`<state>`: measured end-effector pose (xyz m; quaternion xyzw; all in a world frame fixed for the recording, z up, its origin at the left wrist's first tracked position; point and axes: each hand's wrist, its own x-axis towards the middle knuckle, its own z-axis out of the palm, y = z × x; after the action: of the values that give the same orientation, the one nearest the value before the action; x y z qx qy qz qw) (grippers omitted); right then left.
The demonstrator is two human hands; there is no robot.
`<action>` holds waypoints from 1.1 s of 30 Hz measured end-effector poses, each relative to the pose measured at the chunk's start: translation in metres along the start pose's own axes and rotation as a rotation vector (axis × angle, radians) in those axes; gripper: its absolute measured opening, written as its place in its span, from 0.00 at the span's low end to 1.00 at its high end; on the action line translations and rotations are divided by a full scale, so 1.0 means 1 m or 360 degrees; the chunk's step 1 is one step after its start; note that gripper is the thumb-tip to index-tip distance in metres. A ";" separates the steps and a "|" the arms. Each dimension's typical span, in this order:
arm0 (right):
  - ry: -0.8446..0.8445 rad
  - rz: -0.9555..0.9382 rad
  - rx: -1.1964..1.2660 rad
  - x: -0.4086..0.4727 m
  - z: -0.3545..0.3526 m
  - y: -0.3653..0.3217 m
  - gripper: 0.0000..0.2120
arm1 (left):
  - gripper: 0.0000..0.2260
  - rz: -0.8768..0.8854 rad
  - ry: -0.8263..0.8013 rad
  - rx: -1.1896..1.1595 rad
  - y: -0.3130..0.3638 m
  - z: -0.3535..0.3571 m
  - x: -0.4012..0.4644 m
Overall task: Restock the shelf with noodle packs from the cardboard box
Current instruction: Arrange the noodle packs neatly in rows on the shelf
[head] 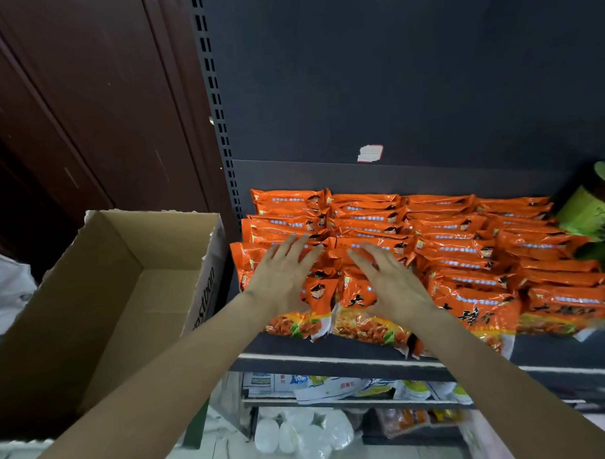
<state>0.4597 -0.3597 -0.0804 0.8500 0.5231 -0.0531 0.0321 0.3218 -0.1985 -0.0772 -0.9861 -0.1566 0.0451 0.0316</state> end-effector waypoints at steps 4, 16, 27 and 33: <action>-0.0001 0.0064 -0.0121 -0.002 -0.003 0.008 0.53 | 0.50 0.0014 -0.0065 0.0119 0.007 0.000 0.007; 0.0001 -0.0002 -0.0151 0.008 -0.004 0.001 0.51 | 0.44 -0.0136 -0.0009 0.0055 0.021 0.004 0.007; 0.0322 -0.0243 0.0675 0.002 -0.031 -0.076 0.21 | 0.15 -0.0436 0.0403 -0.0478 -0.014 -0.015 -0.060; 0.0242 -0.0399 0.0763 -0.004 -0.022 -0.156 0.13 | 0.12 -0.0730 0.0487 -0.0704 -0.059 -0.006 -0.138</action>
<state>0.3197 -0.2899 -0.0575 0.7635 0.5977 -0.1149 -0.2160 0.1739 -0.1856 -0.0558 -0.9035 -0.3736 -0.1463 -0.1504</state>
